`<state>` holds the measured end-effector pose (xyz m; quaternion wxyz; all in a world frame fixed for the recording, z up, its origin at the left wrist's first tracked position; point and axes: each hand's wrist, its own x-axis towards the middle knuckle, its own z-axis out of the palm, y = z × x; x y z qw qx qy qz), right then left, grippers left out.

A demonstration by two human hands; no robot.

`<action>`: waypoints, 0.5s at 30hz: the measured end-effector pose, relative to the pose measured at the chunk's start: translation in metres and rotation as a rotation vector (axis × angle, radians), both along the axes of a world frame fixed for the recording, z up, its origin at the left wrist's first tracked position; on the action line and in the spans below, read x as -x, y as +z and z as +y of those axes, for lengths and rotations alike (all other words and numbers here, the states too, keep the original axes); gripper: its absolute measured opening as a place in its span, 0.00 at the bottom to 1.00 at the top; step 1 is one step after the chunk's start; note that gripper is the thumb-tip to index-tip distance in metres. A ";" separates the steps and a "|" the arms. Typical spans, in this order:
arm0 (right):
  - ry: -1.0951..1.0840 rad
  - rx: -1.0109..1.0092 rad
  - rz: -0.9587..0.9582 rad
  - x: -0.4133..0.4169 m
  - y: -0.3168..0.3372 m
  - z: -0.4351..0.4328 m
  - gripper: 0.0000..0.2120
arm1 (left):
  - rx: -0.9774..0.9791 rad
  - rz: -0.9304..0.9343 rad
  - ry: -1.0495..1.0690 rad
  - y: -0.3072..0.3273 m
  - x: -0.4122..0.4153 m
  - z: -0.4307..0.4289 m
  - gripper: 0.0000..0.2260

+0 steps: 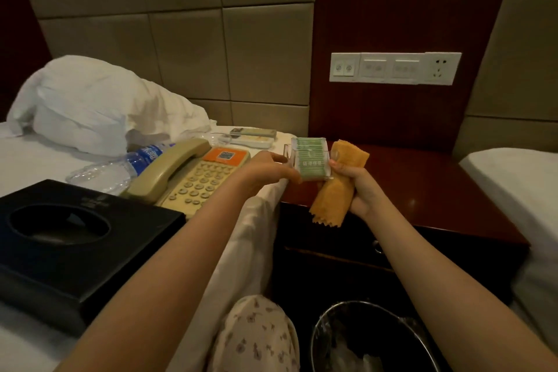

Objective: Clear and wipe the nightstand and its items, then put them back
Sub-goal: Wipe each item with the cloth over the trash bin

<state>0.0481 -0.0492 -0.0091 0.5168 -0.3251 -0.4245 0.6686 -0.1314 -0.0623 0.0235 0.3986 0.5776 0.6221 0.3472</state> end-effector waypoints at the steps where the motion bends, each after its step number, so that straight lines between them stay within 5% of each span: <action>1: 0.004 -0.002 -0.001 0.002 0.003 0.005 0.06 | -0.024 0.055 0.018 0.003 0.002 0.002 0.29; 4: 0.023 -0.007 -0.034 0.009 0.013 0.021 0.06 | -0.077 0.129 0.010 0.013 0.007 0.012 0.24; 9: 0.001 0.010 -0.052 0.025 0.029 0.050 0.05 | -0.155 -0.035 0.076 0.027 0.017 0.037 0.16; 15: -0.263 0.001 -0.376 0.068 0.033 0.096 0.21 | -0.227 0.127 0.281 0.028 0.035 0.067 0.24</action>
